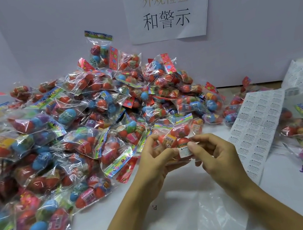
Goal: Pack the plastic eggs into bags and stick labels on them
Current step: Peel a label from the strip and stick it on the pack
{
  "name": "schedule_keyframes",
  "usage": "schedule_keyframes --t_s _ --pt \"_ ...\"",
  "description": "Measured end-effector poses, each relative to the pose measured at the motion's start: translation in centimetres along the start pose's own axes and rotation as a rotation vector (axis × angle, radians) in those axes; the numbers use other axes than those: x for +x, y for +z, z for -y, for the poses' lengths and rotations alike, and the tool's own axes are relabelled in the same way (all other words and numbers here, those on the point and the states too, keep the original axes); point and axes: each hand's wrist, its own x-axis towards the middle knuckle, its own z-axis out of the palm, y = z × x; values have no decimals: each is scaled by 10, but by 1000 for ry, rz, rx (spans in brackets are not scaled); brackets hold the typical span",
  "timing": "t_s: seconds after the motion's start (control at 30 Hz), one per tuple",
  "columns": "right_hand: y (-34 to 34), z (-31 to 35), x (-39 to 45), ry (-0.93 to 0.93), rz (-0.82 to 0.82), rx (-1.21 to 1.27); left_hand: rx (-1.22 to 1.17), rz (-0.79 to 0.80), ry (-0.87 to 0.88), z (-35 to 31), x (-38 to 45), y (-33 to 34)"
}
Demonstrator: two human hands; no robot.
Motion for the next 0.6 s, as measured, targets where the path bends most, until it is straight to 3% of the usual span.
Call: schedule_keyframes --t_s 0.13,0.37,0.6 --pt "-3 0 2 30 21 30 -30 -7 -16 -1 1 1" --pt "-12 -1 13 365 183 113 148 -49 -34 8 3 2" --pt "-33 12 22 331 54 -90 700 -92 122 23 -1 5"
